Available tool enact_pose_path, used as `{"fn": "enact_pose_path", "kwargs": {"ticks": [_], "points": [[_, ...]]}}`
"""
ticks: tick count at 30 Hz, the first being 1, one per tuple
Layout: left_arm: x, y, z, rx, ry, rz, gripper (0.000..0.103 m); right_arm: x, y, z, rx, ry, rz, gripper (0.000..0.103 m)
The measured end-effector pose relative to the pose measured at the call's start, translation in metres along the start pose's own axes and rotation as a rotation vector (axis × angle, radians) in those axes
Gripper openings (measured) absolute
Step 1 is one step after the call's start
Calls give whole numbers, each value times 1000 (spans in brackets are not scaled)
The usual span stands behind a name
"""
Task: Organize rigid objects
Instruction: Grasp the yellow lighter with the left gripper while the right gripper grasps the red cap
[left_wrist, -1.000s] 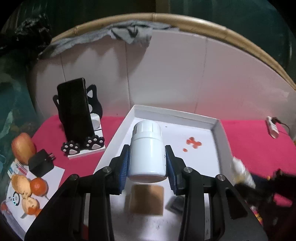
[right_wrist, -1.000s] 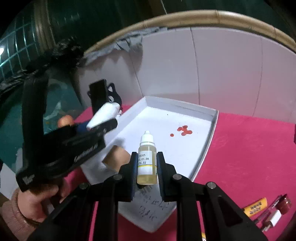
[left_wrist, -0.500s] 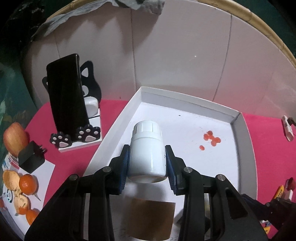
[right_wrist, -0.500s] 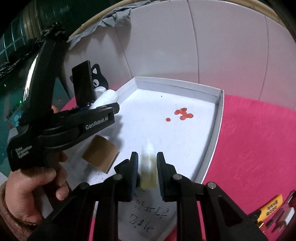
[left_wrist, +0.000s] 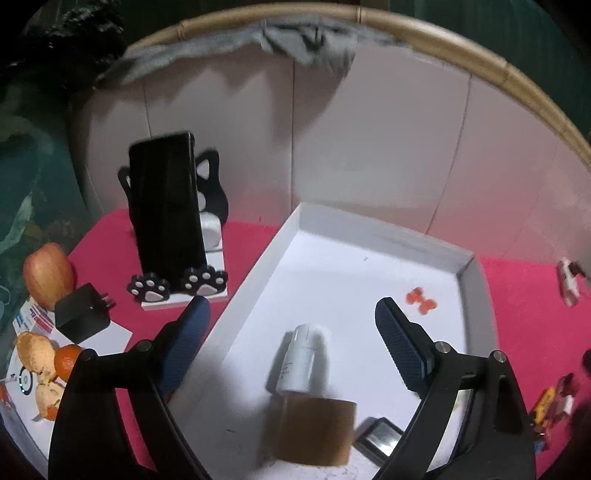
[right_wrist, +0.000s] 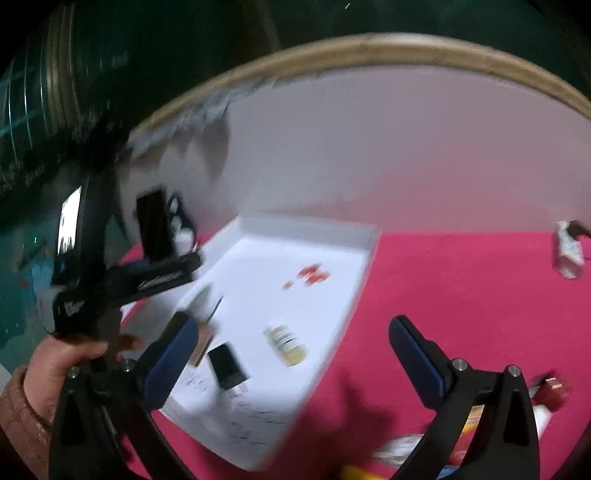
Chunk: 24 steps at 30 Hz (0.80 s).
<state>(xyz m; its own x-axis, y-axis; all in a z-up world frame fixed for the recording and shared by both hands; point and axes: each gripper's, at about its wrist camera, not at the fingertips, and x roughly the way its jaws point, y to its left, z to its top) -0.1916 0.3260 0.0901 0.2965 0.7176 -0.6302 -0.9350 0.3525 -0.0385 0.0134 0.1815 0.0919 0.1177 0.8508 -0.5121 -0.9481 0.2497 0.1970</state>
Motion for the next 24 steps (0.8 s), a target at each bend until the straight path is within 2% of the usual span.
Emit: {"fn": "enact_pose_path", "kwargs": {"ticks": [3, 6, 9, 13, 17, 20, 24], "points": [[-27, -5, -1, -9, -68, -76, 92, -36, -39, 6, 31, -82, -72, 103], [-49, -20, -7, 13, -110, -165, 92, -67, -80, 5, 84, -125, -160, 103], [-60, -45, -22, 49, -98, -270, 92, -89, -118, -8, 162, -135, -221, 103], [-70, -85, -54, 133, -10, -419, 92, -98, -153, -35, 247, -85, -269, 103], [-73, -125, -90, 241, 112, -548, 92, -93, -168, -64, 263, 1, -296, 103], [-75, -159, -118, 388, 151, -577, 92, -91, -185, -82, 310, 44, -301, 103], [-61, -189, -140, 509, 212, -566, 92, -93, -203, -92, 385, 57, -295, 103]]}}
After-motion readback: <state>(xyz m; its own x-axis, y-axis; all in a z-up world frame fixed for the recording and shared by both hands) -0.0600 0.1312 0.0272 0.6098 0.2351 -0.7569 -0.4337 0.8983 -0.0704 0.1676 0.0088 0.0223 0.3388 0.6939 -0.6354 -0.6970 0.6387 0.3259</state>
